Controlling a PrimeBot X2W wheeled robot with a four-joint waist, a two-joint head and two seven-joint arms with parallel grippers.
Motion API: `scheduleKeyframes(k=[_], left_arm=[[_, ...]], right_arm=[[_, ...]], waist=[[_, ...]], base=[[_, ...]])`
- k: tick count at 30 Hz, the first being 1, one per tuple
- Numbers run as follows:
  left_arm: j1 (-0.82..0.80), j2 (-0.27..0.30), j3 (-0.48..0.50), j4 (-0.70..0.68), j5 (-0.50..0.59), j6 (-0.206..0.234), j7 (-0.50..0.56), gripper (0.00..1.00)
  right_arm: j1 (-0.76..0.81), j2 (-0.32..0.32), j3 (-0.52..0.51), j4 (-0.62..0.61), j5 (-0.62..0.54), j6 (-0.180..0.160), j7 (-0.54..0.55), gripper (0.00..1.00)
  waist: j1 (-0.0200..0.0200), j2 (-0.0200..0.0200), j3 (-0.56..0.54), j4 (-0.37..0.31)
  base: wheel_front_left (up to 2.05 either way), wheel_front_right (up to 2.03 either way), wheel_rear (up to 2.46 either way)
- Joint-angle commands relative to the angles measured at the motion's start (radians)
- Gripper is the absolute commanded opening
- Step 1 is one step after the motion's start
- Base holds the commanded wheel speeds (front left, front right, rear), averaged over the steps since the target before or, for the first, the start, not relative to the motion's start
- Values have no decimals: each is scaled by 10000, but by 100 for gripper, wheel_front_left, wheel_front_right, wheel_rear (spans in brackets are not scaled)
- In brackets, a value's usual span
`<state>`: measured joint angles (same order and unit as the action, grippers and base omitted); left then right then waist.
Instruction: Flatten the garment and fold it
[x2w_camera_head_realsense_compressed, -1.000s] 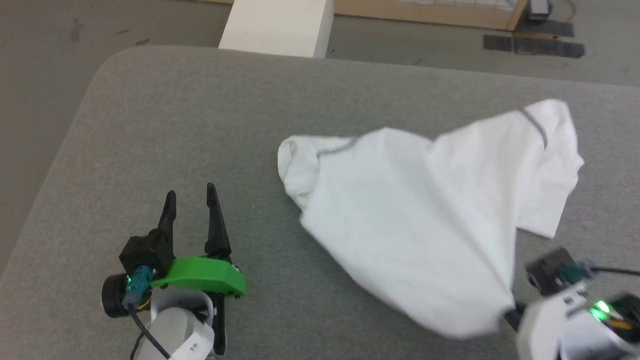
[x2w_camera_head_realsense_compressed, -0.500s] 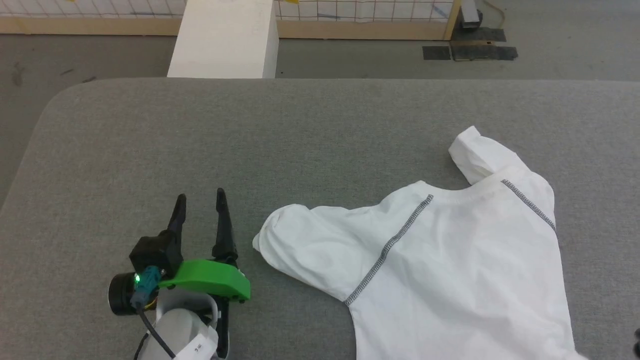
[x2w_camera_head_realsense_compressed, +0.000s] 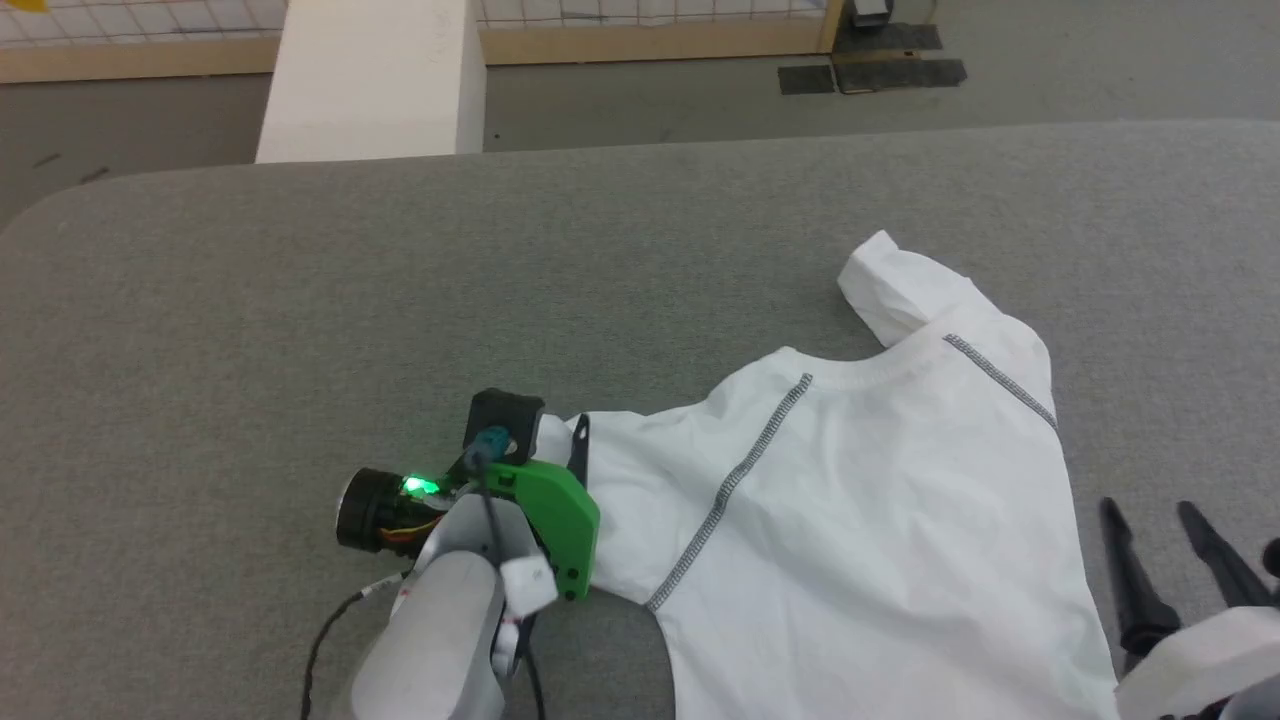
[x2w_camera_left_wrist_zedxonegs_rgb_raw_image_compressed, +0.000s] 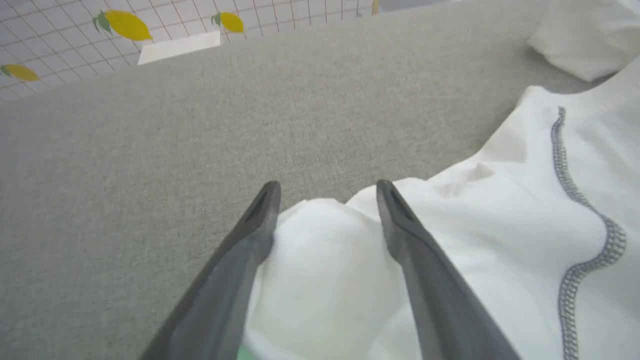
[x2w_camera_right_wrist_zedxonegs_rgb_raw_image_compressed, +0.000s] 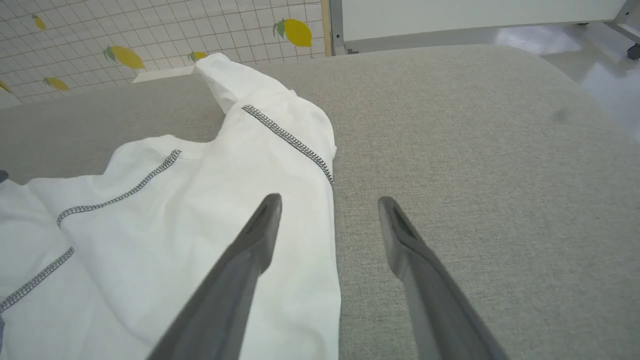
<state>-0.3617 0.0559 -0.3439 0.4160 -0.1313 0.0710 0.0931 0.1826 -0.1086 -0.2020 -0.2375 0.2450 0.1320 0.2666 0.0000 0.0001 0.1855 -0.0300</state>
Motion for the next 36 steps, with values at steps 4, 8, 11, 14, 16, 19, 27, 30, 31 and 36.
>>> scheduleKeyframes(k=[4,8,11,14,16,19,27,30,31,36], left_arm=[[-477,259,-388,245,442,47,2284,100],[-612,513,-666,201,383,-435,3947,100],[-543,663,-711,220,144,-712,5286,36],[-426,706,-677,-66,-153,-888,6061,0],[-406,800,-525,-545,-182,-745,5819,0],[-272,1042,-5,-1219,-55,-68,4731,0],[1098,1480,2152,-2274,-655,1730,2587,0],[1741,1597,2902,-2463,-970,2194,2214,0],[1908,1612,3095,-2465,-1062,2304,2122,0],[2463,1420,3798,-2457,-1412,2789,1322,38]], right_arm=[[-378,116,443,260,-151,-13,-284,100],[-476,184,714,329,-128,-13,-318,100],[-548,219,926,323,-5,-13,-339,100],[-579,237,1026,340,53,-13,-325,100],[-607,240,1079,328,94,-13,-330,100],[-682,250,1083,303,181,-13,-390,100],[-877,252,934,320,216,-13,-460,100],[-983,233,830,378,184,-13,-435,100],[-1008,242,789,394,156,-13,-438,100],[-1332,315,410,642,-30,-13,-318,100]], waist=[[0,-1,164,-361],[0,-1,292,-480],[0,-1,396,-570],[0,-1,449,-574],[0,-1,486,-517],[0,-1,475,-362],[0,-1,210,299],[0,-1,111,534],[0,-1,84,603],[0,-1,55,936]], base=[[0,0,0],[0,0,0],[0,0,0],[0,0,0],[0,0,0],[0,0,0],[0,0,0],[0,0,0],[0,0,0],[0,0,0]])
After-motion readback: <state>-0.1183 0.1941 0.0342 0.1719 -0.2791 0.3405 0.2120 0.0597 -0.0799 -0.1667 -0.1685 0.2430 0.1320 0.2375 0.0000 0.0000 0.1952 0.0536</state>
